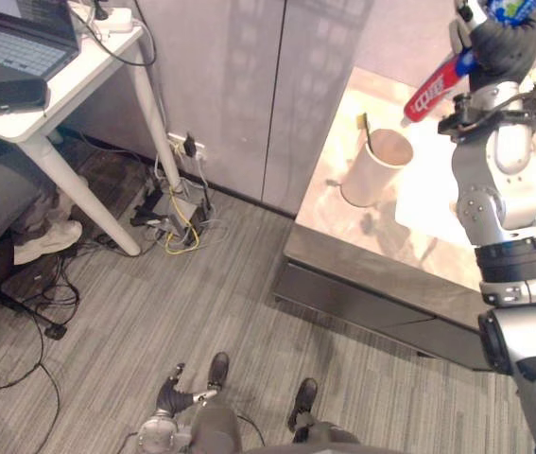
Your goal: Organize washtable
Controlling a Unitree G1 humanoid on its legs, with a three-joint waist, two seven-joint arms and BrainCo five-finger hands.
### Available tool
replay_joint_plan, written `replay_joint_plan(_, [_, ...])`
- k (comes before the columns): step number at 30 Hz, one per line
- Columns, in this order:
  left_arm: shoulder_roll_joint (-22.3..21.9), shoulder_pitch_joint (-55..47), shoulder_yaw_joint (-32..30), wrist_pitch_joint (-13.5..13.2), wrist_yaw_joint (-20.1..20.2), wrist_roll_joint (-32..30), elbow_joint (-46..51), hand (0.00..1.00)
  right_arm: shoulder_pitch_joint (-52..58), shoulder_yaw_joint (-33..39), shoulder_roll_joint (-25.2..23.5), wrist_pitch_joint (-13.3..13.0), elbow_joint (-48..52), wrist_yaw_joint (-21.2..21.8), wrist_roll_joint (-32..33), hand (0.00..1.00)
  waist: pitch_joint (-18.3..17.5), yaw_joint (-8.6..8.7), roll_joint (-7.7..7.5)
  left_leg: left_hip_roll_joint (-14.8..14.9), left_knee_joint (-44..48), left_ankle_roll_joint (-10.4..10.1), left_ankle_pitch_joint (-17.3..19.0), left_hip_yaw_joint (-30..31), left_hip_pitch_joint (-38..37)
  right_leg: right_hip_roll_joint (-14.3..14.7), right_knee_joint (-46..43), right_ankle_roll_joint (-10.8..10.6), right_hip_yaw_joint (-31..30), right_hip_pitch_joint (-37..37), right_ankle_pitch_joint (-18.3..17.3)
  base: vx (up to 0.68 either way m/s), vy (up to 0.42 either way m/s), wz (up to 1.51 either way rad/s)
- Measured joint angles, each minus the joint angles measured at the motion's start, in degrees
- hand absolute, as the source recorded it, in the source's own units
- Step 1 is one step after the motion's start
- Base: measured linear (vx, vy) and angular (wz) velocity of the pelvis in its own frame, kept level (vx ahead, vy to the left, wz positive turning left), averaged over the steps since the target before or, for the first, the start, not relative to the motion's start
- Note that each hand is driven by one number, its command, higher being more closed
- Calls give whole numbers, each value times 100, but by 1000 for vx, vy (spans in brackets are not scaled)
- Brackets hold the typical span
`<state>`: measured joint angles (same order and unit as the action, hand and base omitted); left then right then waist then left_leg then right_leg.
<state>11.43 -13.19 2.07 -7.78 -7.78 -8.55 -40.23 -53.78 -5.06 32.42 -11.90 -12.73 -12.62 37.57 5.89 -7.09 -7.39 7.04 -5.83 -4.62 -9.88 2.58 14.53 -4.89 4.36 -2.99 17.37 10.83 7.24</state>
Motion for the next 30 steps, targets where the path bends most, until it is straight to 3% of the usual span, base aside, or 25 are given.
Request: replay_joint_plan(30, [37,-162,7,0,9,248,-25,0,-809,-5,0,-4,-683,-239,10,100,69,-132,-66,-4,-1,-1,1,183,116,24,89,-3,195,-40,-2,-3,4,3])
